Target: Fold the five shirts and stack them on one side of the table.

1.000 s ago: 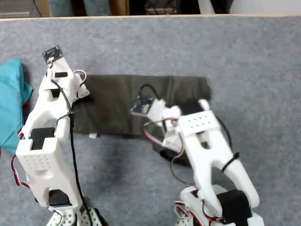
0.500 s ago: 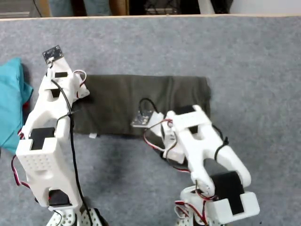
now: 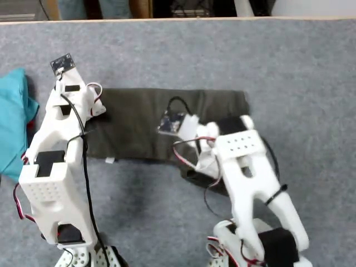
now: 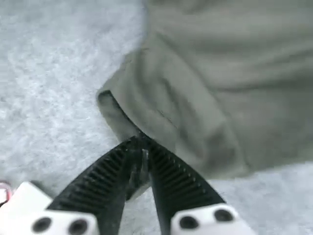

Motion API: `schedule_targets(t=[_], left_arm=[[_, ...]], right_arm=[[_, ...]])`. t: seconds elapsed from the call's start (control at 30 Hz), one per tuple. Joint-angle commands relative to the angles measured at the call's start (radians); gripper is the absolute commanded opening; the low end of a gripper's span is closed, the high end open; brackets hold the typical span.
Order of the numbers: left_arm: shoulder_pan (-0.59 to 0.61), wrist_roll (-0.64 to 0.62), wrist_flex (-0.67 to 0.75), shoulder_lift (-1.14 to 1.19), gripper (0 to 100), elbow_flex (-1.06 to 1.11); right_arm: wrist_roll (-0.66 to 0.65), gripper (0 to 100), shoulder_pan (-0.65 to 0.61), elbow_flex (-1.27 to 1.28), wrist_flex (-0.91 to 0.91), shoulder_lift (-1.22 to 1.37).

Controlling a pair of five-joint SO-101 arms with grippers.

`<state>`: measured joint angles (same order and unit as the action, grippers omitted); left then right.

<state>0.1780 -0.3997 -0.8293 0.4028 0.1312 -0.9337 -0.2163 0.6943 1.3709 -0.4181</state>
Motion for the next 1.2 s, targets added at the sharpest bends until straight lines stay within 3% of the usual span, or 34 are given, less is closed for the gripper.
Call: schedule_targets(t=[0.0, 0.27, 0.43, 0.53, 0.73, 1.0, 1.17], left_arm=[[0.004, -0.011, 0.002, 0.003, 4, -0.038], [0.004, -0.011, 0.002, 0.003, 4, -0.038], [0.004, -0.011, 0.002, 0.003, 4, -0.038], [0.001, -0.011, 0.002, 0.003, 4, -0.038], [0.002, -0.011, 0.002, 0.003, 4, -0.038], [0.002, -0.011, 0.002, 0.003, 4, -0.038], [0.002, -0.011, 0.002, 0.003, 4, -0.038]], right_arm=[[-0.006, 1.5, 0.025, -0.036, -0.043, -0.033], [0.097, 1.5, 0.009, 0.030, -0.141, -0.010], [0.092, 1.5, 0.003, 0.208, -0.342, 0.058], [0.100, 1.5, -0.063, 0.282, -0.414, 0.143], [0.101, 1.5, -0.147, 0.274, -0.371, 0.156], [0.091, 1.5, 0.002, 0.251, -0.356, -0.018], [-0.005, 1.8, 0.023, 0.189, -0.190, -0.147]])
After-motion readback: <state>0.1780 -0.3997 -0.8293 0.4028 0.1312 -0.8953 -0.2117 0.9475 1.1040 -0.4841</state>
